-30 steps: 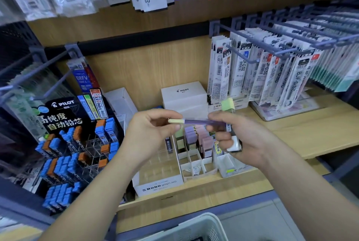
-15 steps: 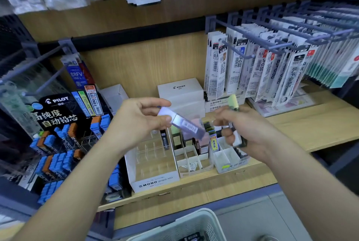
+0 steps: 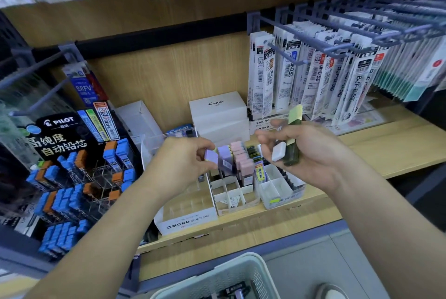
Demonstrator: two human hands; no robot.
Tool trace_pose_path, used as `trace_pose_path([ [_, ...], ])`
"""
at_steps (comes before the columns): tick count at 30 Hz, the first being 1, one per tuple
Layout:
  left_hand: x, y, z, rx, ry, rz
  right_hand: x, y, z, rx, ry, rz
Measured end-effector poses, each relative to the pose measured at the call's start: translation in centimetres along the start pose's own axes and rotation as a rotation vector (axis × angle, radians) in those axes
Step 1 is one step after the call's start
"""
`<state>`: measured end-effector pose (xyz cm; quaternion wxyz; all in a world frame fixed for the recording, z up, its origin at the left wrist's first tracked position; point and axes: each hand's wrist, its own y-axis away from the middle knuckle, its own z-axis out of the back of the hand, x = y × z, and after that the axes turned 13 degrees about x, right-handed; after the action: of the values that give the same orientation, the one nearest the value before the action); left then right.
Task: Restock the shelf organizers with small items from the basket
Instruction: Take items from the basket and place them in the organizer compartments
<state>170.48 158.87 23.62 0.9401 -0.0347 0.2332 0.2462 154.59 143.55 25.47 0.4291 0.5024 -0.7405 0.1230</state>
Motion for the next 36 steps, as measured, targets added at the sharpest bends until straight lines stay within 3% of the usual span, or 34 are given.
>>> trace_pose_path([
  [6, -0.1, -1.8, -1.0, -0.044, -0.279, -0.045, 0.2, 0.2, 0.0, -0.027, -0.033, -0.002],
  [9, -0.1, -2.1, -1.8, -0.067, -0.265, -0.073, 0.3, 0.4, 0.0, -0.013, -0.027, -0.001],
  [15, -0.1, -2.2, -1.9, -0.13, -0.002, -0.004, 0.2, 0.6, 0.0, 0.033, 0.011, -0.024],
  [20, 0.5, -2.3, -3.8, -0.184, -0.18, -0.125, 0.0, 0.7, -0.4, 0.06, 0.029, -0.026],
  [28, 1.3, -2.9, -4.1, -0.263, -0.264, -0.236, -0.8, 1.3, -0.1, 0.159, 0.179, -0.146],
  [36, 1.1, -2.6, -4.1, -0.241, -0.336, -0.308, -2.2, 0.4, 0.6, 0.016, 0.374, -0.132],
])
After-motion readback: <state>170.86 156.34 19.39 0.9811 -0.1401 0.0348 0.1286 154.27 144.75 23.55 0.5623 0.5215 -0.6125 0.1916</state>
